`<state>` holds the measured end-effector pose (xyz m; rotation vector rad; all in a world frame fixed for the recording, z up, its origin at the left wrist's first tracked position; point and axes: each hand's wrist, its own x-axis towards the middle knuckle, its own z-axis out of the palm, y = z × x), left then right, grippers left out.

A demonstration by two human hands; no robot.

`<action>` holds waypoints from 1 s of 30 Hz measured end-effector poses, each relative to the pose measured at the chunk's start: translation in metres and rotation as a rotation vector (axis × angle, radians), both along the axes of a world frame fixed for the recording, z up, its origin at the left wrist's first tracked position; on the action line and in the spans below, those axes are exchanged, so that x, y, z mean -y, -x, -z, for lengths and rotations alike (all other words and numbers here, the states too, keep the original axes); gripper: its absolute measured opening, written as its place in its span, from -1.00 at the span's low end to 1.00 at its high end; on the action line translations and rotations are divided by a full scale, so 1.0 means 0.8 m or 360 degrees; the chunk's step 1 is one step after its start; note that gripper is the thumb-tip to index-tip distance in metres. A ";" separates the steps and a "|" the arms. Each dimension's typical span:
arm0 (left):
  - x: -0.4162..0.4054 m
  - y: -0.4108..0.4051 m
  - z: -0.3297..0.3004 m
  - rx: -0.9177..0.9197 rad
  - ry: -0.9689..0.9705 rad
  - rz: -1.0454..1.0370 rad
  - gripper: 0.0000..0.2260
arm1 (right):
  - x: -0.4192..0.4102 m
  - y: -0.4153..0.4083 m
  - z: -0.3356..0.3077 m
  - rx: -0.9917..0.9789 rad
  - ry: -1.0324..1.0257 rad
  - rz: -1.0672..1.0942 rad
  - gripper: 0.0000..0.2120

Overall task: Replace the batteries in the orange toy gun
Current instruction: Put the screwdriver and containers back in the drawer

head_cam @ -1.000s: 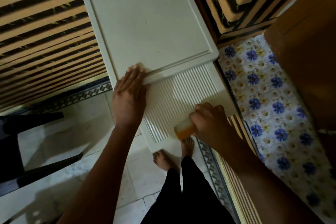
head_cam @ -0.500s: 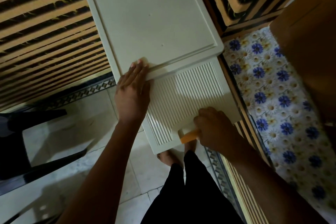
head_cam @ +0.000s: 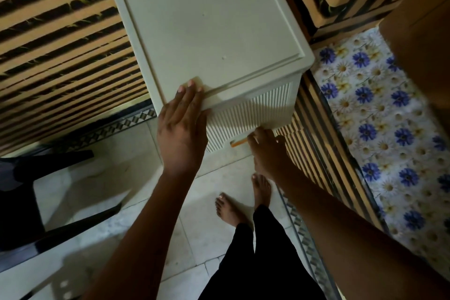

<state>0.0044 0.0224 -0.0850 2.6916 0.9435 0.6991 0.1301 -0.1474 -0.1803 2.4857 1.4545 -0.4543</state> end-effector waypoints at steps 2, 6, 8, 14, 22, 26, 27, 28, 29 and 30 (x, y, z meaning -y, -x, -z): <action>-0.002 -0.001 0.008 0.0026 -0.0047 -0.0001 -0.65 | -0.024 -0.004 0.017 -0.0105 -0.0060 0.0080 -0.32; -0.001 -0.002 0.015 0.0065 -0.0124 -0.0011 -0.66 | -0.059 -0.004 0.040 -0.0216 -0.0351 0.0327 -0.39; -0.001 -0.002 0.015 0.0061 -0.0105 -0.0019 -0.66 | -0.065 0.002 0.049 -0.0271 -0.0574 0.0519 -0.43; -0.001 0.000 0.016 0.0074 -0.0091 -0.0030 -0.67 | -0.071 0.021 0.058 -0.0835 -0.0865 0.1408 -0.01; -0.003 -0.001 0.019 0.0071 -0.0099 -0.0036 -0.67 | -0.120 0.011 0.081 -0.2366 -0.1174 0.2207 0.06; -0.002 -0.002 0.020 0.0074 -0.0082 -0.0047 -0.67 | -0.118 0.006 0.079 -0.2346 -0.1472 0.2348 0.00; -0.002 -0.003 0.020 0.0082 -0.0087 -0.0044 -0.67 | -0.116 0.003 0.079 -0.2338 -0.1459 0.2317 0.00; -0.003 -0.002 0.021 0.0081 -0.0088 -0.0043 -0.67 | -0.116 0.002 0.078 -0.2341 -0.1426 0.2275 0.02; -0.003 -0.001 0.021 0.0072 -0.0087 -0.0042 -0.67 | -0.117 0.000 0.078 -0.2332 -0.1385 0.2230 0.03; -0.004 -0.001 0.021 0.0067 -0.0094 -0.0036 -0.67 | -0.118 -0.001 0.078 -0.2320 -0.1356 0.2202 0.01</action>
